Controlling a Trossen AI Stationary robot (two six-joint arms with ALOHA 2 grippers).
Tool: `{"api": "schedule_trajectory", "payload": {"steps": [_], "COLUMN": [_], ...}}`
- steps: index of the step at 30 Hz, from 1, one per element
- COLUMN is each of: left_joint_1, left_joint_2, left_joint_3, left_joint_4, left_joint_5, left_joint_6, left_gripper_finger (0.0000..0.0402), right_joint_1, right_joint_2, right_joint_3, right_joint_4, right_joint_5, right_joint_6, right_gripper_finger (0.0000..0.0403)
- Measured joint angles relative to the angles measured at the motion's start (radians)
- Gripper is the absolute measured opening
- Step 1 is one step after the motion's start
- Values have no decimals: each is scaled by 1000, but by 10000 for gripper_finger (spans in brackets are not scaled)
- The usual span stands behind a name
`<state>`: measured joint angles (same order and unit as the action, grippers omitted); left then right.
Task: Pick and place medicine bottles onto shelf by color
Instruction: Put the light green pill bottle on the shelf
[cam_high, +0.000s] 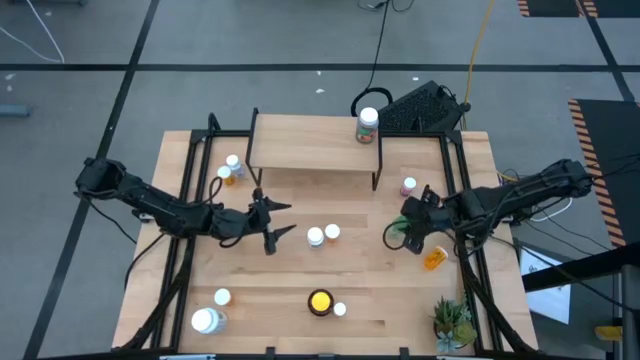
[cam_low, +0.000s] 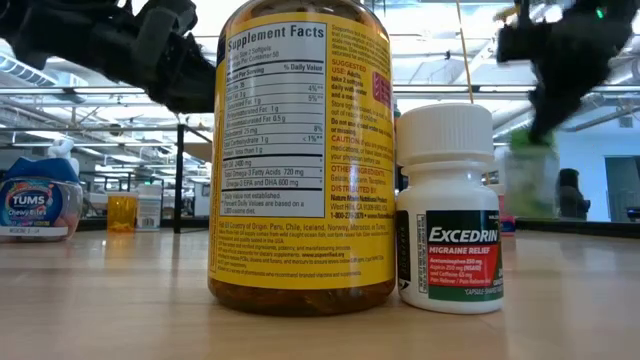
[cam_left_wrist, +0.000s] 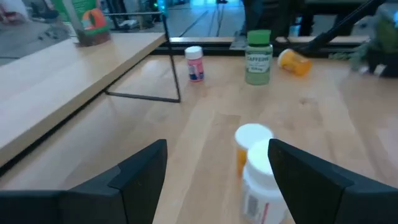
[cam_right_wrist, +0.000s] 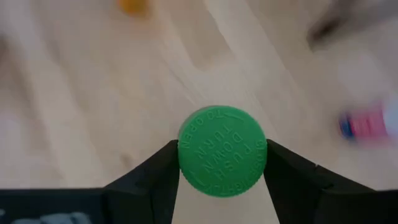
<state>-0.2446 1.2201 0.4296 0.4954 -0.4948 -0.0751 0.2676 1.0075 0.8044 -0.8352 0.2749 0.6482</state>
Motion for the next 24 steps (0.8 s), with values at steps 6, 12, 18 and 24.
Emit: {"api": "schedule_trajectory", "payload": {"steps": [6,12,18,24], "left_joint_1": [34,53,92,123], "left_joint_2": [64,251,368,455], "left_joint_3": [106,314,493,585], "left_joint_4": [0,-36,-190,-263], "left_joint_5": [135,234,339,504], "left_joint_6": [-11,83,115,133], "left_gripper_finger": [285,285,287,308], "right_joint_1": [0,0,-5,-5], "right_joint_2": [41,164,281,331], "right_joint_3": [113,228,310,335], "right_joint_4": [222,286,326,428], "right_joint_5": [-67,-69,-65,-67], "right_joint_6": [-359,-622,-807,-951], "right_gripper_finger": [191,191,191,200]}}
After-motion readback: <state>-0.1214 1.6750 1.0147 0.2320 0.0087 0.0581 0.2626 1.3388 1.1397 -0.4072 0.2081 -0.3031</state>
